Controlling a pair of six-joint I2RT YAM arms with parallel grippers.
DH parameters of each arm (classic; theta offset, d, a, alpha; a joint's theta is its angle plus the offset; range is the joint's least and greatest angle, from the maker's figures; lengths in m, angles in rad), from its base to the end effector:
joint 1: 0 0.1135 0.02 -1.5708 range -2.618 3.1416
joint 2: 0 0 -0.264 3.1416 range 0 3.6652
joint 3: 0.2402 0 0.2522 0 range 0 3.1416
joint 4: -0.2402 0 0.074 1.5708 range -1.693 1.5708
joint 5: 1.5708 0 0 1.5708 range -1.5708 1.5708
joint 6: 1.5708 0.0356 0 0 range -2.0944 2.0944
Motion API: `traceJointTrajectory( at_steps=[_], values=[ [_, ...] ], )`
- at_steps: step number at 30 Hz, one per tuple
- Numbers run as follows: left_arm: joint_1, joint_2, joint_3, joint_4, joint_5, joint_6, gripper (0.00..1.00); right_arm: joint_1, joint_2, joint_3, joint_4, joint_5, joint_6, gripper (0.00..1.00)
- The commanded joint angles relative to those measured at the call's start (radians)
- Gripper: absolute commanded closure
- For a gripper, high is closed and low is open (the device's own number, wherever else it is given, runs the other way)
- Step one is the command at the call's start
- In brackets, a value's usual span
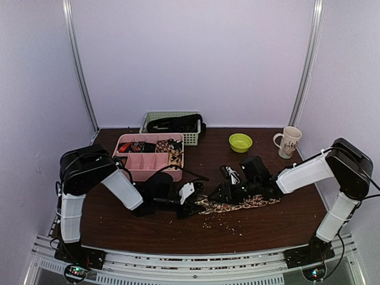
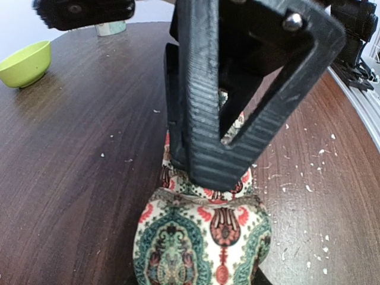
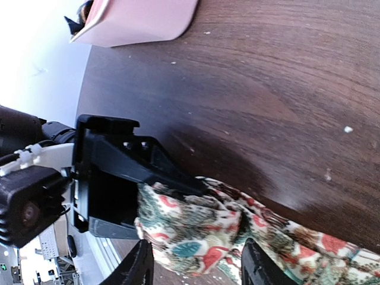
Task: Roll the ties
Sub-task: Roll the tie at the center of the board.
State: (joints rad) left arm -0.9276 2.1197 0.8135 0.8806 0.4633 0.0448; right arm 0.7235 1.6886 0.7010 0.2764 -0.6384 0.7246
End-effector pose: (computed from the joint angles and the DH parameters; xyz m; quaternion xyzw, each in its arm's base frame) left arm 0.2128 -0.3105 0.0743 0.4922 0.6651 -0.3998 0.3944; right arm 0.2211 0.2236 0.1373 -0.1303 0.8632 0.4758 0.1074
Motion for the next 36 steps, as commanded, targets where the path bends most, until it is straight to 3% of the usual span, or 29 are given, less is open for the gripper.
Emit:
traceJointTrajectory(
  at_steps=[1, 5, 10, 14, 17, 21, 24, 29, 32, 34, 36],
  values=[
    [0.001, 0.01, 0.006, -0.247, -0.022, 0.04, 0.64, 0.028, 0.015, 0.064, -0.054, -0.026, 0.009, 0.49],
    [0.002, 0.008, 0.017, -0.27, -0.022, 0.044, 0.63, 0.051, 0.064, 0.103, -0.081, -0.021, -0.002, 0.55],
    [0.002, -0.001, 0.02, -0.288, -0.026, 0.056, 0.61, 0.051, 0.091, 0.114, -0.147, 0.019, -0.035, 0.76],
    [0.003, -0.008, 0.03, -0.305, -0.032, 0.069, 0.58, 0.04, 0.108, 0.104, -0.16, 0.032, -0.042, 1.0],
    [0.003, -0.019, 0.033, -0.308, -0.049, 0.076, 0.5, 0.031, 0.11, 0.085, -0.149, 0.035, -0.039, 1.0],
    [0.006, -0.075, 0.03, -0.321, -0.106, 0.074, 0.27, 0.016, 0.111, 0.055, -0.128, 0.034, -0.036, 1.0],
    [0.006, -0.151, -0.012, -0.255, -0.141, 0.065, 0.04, 0.001, 0.117, 0.032, -0.107, 0.026, -0.032, 1.0],
    [0.003, -0.306, -0.166, 0.012, -0.283, 0.028, 0.02, -0.025, 0.117, -0.003, -0.076, 0.016, -0.026, 1.0],
    [0.003, -0.348, -0.284, 0.269, -0.438, -0.094, 0.02, -0.046, 0.111, -0.025, -0.073, 0.013, -0.033, 1.0],
    [0.016, -0.351, -0.299, 0.274, -0.352, -0.068, 0.02, -0.059, 0.105, -0.04, -0.072, 0.013, -0.04, 1.0],
    [0.021, -0.348, -0.244, 0.127, -0.233, -0.016, 0.02, -0.071, 0.102, -0.057, -0.072, 0.013, -0.046, 1.0]
  ],
)
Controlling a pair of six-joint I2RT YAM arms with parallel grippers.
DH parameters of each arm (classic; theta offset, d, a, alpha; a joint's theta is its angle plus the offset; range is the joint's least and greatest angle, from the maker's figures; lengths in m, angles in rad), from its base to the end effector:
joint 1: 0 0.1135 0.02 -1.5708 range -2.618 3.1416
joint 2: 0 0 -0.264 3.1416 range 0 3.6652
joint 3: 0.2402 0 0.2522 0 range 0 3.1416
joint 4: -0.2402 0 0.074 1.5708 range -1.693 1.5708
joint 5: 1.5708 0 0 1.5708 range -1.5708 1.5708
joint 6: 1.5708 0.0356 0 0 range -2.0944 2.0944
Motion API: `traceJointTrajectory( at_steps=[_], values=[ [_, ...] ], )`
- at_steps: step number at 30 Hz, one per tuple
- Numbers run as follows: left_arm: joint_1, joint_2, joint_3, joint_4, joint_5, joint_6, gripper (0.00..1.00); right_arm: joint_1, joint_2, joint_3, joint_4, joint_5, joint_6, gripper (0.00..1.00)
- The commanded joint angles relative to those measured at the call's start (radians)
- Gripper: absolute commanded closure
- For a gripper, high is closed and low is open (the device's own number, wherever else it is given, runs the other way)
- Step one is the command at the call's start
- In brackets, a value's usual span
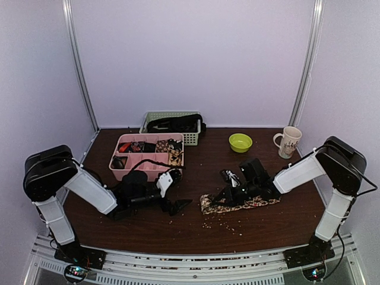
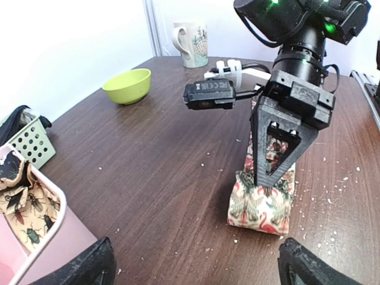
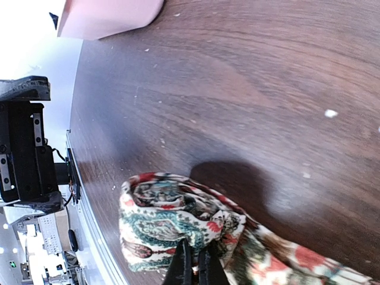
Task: Roll the ties
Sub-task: Roll the tie at the center of the board.
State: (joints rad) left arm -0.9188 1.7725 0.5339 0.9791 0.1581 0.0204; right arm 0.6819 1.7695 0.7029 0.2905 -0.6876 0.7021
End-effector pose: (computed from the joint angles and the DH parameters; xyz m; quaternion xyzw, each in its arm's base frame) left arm 0.1867 -0.2538 0.1321 0.4005 0.6828 -0.3203 0.5203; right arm 0.2307 0.2163 0.1157 -0.1217 0.8694 0.4718 0.0822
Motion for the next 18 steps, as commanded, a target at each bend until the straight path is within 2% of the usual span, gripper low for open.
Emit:
traceJointTrajectory(
  at_steps=[1, 2, 5, 9, 13, 18],
  values=[
    [0.011, 0.009, 0.068, -0.042, 0.108, 0.028, 0.02, -0.035, 0.019, -0.068, -0.085, 0.063, -0.026, 1.0],
    [0.004, 0.022, 0.088, -0.064, 0.116, 0.037, 0.02, -0.039, 0.02, -0.08, -0.084, 0.065, -0.03, 1.0],
    [-0.02, 0.067, 0.089, 0.005, 0.099, 0.04, 0.02, -0.046, 0.031, -0.095, -0.081, 0.069, -0.039, 1.0],
    [-0.04, 0.157, 0.167, -0.006, 0.142, 0.047, 0.02, -0.05, 0.044, -0.108, -0.091, 0.089, -0.057, 1.0],
    [-0.078, 0.273, 0.256, -0.008, 0.12, 0.052, 0.02, -0.051, 0.041, -0.113, -0.122, 0.118, -0.081, 1.0],
    [-0.093, 0.394, 0.357, 0.043, 0.155, 0.061, 0.09, -0.05, 0.053, -0.112, -0.133, 0.128, -0.101, 1.0]
  ],
)
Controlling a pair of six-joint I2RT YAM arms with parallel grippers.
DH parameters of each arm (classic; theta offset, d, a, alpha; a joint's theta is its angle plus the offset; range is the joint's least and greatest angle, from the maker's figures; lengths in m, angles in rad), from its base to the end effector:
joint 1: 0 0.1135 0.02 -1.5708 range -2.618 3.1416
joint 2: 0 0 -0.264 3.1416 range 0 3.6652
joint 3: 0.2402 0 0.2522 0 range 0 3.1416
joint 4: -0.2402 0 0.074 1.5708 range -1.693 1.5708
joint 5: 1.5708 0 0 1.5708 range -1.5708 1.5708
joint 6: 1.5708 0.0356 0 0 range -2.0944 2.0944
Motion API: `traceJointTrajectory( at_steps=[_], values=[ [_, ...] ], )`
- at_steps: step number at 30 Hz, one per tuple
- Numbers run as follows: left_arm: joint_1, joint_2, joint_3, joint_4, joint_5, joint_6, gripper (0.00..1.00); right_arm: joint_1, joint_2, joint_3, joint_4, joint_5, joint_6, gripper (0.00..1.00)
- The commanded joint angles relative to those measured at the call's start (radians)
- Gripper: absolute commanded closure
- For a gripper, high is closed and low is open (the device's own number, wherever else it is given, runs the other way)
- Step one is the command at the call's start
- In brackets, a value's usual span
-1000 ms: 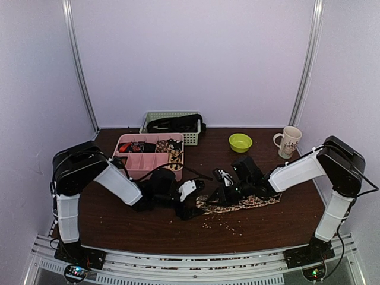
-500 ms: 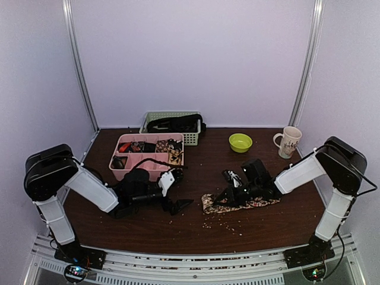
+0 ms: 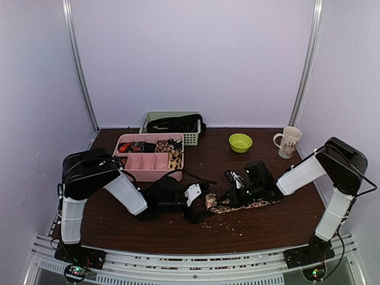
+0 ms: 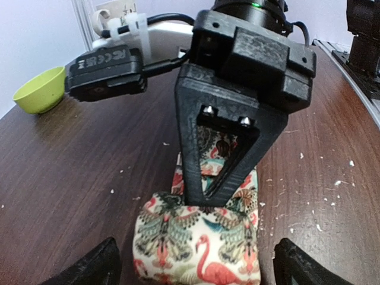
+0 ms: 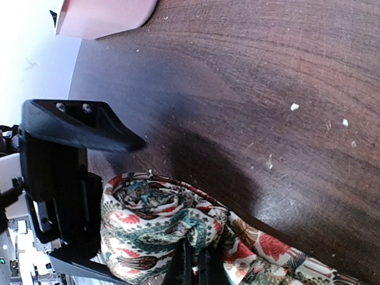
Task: Roll the ties
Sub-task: Roll the tie at the center of the board.
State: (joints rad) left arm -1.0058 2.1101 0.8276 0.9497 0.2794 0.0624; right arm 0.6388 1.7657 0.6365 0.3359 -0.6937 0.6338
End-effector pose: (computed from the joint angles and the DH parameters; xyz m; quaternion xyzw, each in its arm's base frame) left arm 0.1979 -0.3304 0.0869 0.4801 0.6531 -0.3621 0.4603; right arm 0.2282 0.1978 0.1044 -0.1310 0.8700 0.4648 0.0998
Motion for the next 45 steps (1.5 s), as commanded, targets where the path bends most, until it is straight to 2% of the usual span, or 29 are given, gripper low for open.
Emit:
traceJointTrajectory(
  at_steps=[1, 3, 5, 10, 13, 15, 17, 19, 23, 26, 29, 36, 39, 41, 42, 45],
  values=[
    [-0.007, 0.071, 0.081, 0.062, 0.041, 0.024, 0.11, -0.006, 0.058, -0.045, -0.164, 0.123, -0.026, 1.0],
    [-0.006, 0.099, 0.118, 0.027, 0.066, 0.029, 0.18, 0.003, 0.058, -0.041, -0.141, 0.107, -0.014, 1.0],
    [-0.005, 0.113, 0.137, -0.005, 0.069, 0.033, 0.3, 0.017, 0.056, -0.036, -0.124, 0.1, -0.001, 1.0],
    [0.006, 0.073, 0.048, -0.026, 0.082, 0.036, 0.56, 0.047, 0.039, -0.031, -0.071, 0.075, 0.049, 1.0],
    [0.026, 0.024, -0.043, -0.033, 0.098, 0.038, 0.67, 0.069, 0.004, -0.027, -0.03, 0.045, 0.082, 0.9],
    [0.039, -0.009, -0.09, -0.062, 0.103, 0.047, 0.68, 0.073, -0.041, -0.029, 0.002, 0.031, 0.105, 0.8],
    [0.044, -0.037, -0.12, -0.119, 0.102, 0.063, 0.68, 0.076, -0.092, -0.021, 0.011, 0.027, 0.12, 0.64],
    [0.044, -0.057, -0.133, -0.167, 0.101, 0.071, 0.67, 0.086, -0.131, 0.001, -0.007, 0.033, 0.127, 0.56],
    [0.044, -0.066, -0.128, -0.227, 0.086, 0.058, 0.66, 0.132, -0.124, 0.072, -0.047, 0.039, 0.142, 0.43],
    [0.044, -0.062, -0.129, -0.226, 0.073, 0.046, 0.65, 0.157, -0.067, 0.126, -0.081, 0.042, 0.147, 0.4],
    [0.044, -0.061, -0.125, -0.239, 0.071, 0.039, 0.64, 0.176, -0.022, 0.154, -0.065, 0.035, 0.169, 0.46],
    [0.044, -0.065, -0.116, -0.261, 0.069, 0.046, 0.64, 0.21, 0.065, 0.227, -0.166, 0.083, 0.123, 0.61],
    [0.044, -0.065, -0.114, -0.271, 0.066, 0.052, 0.64, 0.209, 0.088, 0.22, -0.175, 0.095, 0.119, 0.77],
    [0.044, -0.069, -0.113, -0.271, 0.066, 0.054, 0.64, 0.207, 0.095, 0.203, -0.166, 0.095, 0.123, 0.95],
    [0.044, -0.072, -0.114, -0.269, 0.066, 0.057, 0.62, 0.205, 0.095, 0.191, -0.159, 0.095, 0.125, 1.0],
    [0.047, -0.092, -0.127, -0.244, 0.061, 0.057, 0.5, 0.196, 0.095, 0.146, -0.117, 0.083, 0.138, 1.0]
  ],
)
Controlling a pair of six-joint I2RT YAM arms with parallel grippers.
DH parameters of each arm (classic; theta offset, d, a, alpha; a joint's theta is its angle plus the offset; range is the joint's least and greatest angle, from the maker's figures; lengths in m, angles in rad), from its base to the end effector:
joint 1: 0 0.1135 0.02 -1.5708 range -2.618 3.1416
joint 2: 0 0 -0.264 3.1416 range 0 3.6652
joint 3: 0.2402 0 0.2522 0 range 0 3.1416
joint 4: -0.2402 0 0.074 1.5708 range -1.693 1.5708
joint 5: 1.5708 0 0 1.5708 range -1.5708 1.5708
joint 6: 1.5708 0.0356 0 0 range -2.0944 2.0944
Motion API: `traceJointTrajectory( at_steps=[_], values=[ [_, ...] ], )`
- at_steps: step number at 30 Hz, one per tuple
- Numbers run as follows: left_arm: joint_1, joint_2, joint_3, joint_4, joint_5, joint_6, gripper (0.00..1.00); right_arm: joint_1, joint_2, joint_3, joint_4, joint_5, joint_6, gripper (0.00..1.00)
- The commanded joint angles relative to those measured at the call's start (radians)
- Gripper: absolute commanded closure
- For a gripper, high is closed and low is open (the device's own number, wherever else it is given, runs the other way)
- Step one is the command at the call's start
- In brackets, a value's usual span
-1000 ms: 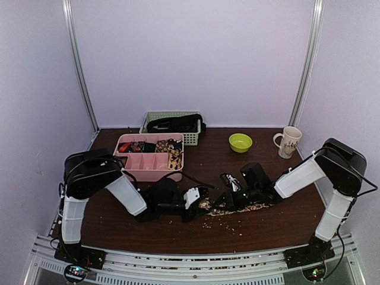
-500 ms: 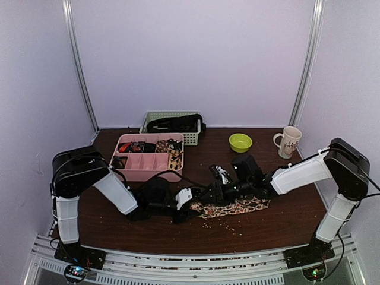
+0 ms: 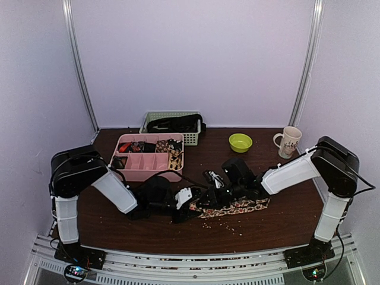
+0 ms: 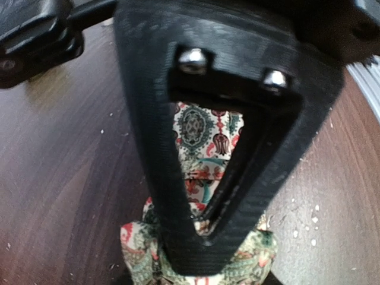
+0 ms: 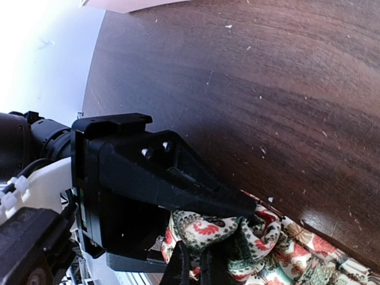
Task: Roll the ties
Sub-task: Roll the tie at the center of the board.
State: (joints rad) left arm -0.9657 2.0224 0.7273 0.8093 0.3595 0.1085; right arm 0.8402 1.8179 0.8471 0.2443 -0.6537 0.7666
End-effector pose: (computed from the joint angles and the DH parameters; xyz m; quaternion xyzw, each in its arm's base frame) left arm 0.1914 -0.2987 0.0815 0.5104 0.6767 -0.3504 0.3984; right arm 0.2167 0.2743 0.1333 -0.1632 0.8585 0.4826 0.0586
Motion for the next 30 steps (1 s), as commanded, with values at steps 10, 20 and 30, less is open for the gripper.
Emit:
traceJointTrajectory(
  at_steps=[10, 20, 30],
  values=[
    [0.0, -0.028, -0.062, 0.087, -0.033, -0.02, 0.17, -0.089, 0.059, -0.229, 0.197, -0.03, 0.061, 1.0],
    [-0.044, 0.089, 0.003, 0.212, -0.062, -0.048, 0.15, -0.162, 0.031, -0.286, 0.124, -0.001, -0.014, 1.0],
    [-0.059, 0.166, 0.074, 0.288, -0.087, -0.077, 0.17, -0.162, -0.002, -0.293, 0.016, 0.057, -0.101, 1.0]
  ],
)
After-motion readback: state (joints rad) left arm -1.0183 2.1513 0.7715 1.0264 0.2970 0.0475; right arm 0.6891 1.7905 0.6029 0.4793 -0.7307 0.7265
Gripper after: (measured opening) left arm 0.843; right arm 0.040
